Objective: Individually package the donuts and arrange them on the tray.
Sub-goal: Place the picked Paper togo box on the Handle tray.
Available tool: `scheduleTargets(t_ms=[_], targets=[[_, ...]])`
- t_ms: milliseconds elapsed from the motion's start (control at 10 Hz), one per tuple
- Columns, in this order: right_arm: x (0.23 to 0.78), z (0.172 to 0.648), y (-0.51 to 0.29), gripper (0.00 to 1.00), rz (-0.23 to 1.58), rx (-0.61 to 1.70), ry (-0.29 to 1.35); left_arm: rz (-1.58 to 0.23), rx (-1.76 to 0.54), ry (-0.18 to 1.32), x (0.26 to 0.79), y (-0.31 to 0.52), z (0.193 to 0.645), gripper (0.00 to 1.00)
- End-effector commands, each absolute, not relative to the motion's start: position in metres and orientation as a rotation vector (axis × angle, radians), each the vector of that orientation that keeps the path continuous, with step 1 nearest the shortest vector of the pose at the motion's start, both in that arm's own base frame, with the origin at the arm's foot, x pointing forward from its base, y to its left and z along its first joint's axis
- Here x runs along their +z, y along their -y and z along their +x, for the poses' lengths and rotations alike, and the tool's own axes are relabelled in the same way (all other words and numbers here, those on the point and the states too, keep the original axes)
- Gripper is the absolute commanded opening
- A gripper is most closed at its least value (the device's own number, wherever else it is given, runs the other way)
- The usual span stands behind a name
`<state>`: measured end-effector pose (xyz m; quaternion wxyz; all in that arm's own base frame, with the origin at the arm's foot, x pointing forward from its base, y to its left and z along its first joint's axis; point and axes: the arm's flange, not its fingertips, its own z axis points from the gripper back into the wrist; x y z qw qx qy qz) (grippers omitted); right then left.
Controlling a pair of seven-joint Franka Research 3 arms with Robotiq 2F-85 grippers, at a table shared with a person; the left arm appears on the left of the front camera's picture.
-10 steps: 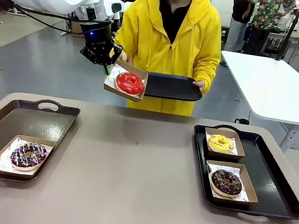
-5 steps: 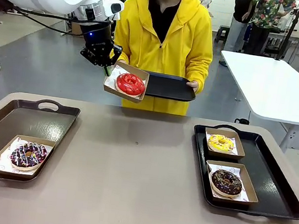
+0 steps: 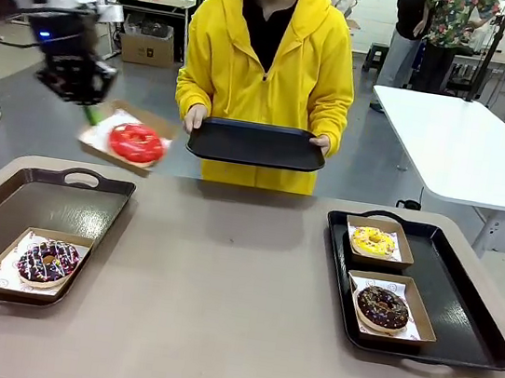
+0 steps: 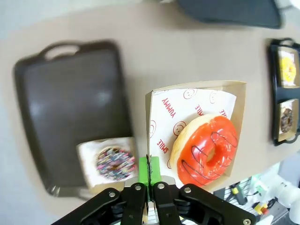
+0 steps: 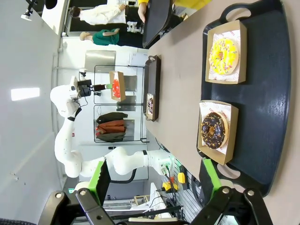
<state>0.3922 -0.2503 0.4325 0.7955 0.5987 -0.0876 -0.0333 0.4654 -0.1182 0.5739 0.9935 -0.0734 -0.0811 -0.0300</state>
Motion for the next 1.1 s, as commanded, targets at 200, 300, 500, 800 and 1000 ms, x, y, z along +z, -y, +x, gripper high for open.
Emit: scheduleTargets(t_ms=[200,300,500,800,1000], targets=[[0.434,0.391,0.250,1.00,1.287,-0.070,0.189,-0.048,0.002,0.114,0.538,0.044,0.472,0.01],[0.434,0.391,0.250,1.00,1.287,-0.070,0.189,-0.046,0.019,0.109,0.528,0.029,0.480,0.01],[0.434,0.391,0.250,1.00,1.287,-0.070,0.189,-0.045,0.053,0.072,0.501,0.011,0.491,0.01],[0.434,0.391,0.250,1.00,1.287,-0.070,0.189,-0.107,0.071,0.120,0.485,0.008,0.502,0.01],[0.434,0.391,0.250,1.00,1.287,-0.070,0.189,-0.050,0.085,0.050,0.483,0.005,0.498,0.01]])
